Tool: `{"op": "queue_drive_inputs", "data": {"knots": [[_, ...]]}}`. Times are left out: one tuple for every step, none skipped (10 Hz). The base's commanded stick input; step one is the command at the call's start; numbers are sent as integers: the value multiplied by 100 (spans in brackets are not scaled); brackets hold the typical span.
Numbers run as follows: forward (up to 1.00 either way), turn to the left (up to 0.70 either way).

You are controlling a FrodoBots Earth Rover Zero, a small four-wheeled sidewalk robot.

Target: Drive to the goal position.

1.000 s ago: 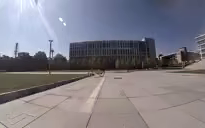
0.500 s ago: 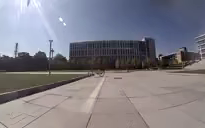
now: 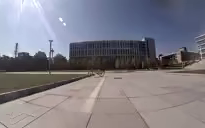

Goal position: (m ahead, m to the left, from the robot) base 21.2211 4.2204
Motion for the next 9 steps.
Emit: {"op": "queue_drive_inputs", "data": {"knots": [[6,0],[6,0],[6,0],[6,0],[6,0],[6,0],[6,0],[6,0],[6,0]]}}
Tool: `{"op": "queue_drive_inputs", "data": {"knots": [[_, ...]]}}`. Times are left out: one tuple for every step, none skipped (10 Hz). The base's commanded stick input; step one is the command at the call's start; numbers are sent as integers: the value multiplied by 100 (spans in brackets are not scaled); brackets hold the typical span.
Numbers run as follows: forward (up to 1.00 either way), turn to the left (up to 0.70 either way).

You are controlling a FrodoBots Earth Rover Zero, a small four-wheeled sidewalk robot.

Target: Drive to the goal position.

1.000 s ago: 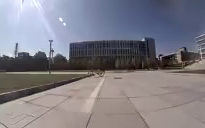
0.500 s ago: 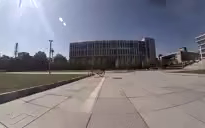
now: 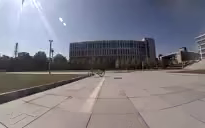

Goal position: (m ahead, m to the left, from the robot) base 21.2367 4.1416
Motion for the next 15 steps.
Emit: {"op": "queue_drive_inputs", "data": {"knots": [[6,0],[7,0],[7,0],[6,0],[6,0],[6,0],[6,0],[6,0],[6,0],[6,0],[6,0],[6,0],[6,0],[6,0],[6,0]]}}
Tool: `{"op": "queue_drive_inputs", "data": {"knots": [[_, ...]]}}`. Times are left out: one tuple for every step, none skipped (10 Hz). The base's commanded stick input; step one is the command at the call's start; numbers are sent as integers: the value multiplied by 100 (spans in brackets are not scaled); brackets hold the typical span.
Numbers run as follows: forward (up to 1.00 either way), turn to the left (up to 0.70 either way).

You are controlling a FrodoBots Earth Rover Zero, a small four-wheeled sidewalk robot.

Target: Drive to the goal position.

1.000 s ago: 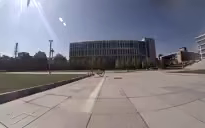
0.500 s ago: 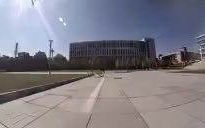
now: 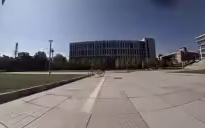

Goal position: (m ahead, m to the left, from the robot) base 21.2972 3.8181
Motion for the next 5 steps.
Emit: {"op": "queue_drive_inputs", "data": {"knots": [[6,0],[6,0],[6,0],[6,0],[6,0]]}}
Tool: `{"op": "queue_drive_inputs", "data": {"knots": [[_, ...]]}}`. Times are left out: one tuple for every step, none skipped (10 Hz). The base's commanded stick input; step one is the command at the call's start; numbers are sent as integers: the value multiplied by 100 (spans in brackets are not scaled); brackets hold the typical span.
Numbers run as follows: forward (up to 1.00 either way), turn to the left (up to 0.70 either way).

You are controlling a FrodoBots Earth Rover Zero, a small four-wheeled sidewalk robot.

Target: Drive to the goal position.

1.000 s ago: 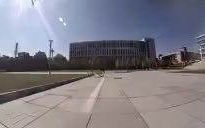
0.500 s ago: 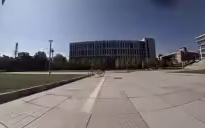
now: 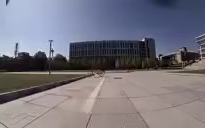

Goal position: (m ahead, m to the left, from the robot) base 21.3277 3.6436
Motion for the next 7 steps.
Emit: {"op": "queue_drive_inputs", "data": {"knots": [[6,0],[6,0],[6,0],[6,0],[6,0],[6,0],[6,0]]}}
